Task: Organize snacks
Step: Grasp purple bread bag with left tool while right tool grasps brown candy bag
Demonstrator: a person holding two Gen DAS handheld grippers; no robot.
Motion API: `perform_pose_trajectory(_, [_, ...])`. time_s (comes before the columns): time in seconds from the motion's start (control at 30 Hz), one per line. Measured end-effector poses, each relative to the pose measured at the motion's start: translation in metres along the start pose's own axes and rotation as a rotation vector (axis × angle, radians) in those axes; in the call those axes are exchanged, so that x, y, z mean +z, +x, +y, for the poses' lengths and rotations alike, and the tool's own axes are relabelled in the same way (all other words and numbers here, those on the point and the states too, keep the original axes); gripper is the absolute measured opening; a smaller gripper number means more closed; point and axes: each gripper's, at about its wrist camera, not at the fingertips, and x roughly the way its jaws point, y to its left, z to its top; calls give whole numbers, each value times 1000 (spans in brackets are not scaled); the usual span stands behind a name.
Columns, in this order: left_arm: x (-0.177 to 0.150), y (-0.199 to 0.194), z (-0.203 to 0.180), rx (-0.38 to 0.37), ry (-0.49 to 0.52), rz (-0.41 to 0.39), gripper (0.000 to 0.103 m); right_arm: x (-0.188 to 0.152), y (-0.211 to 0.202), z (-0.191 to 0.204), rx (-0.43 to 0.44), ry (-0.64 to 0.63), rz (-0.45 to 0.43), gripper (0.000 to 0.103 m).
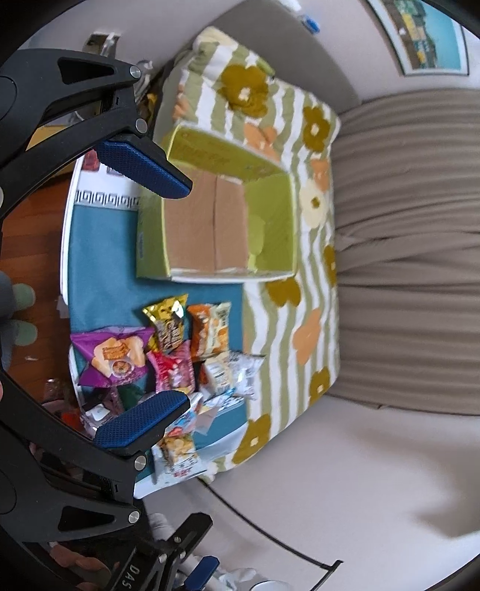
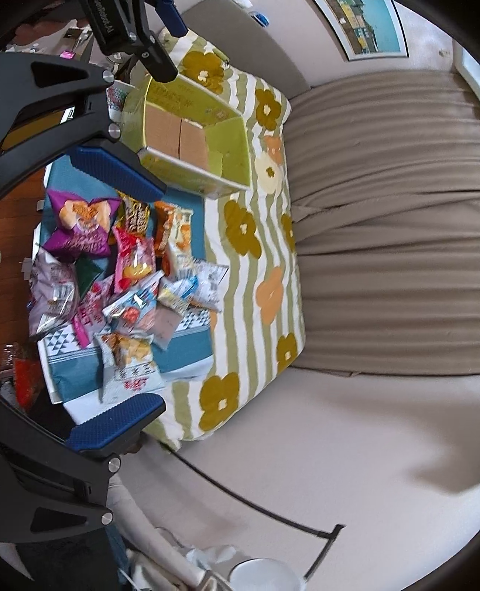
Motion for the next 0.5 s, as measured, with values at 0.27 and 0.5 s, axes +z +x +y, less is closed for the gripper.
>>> perform_pose_trajectory(0.27, [-20, 66, -17, -110, 10, 176, 103, -26, 26, -39, 6, 86, 160, 103])
perform_pose_trajectory(0.5, [-53, 122, -39, -118, -28, 322, 103, -73, 80, -73, 129, 180, 368, 103])
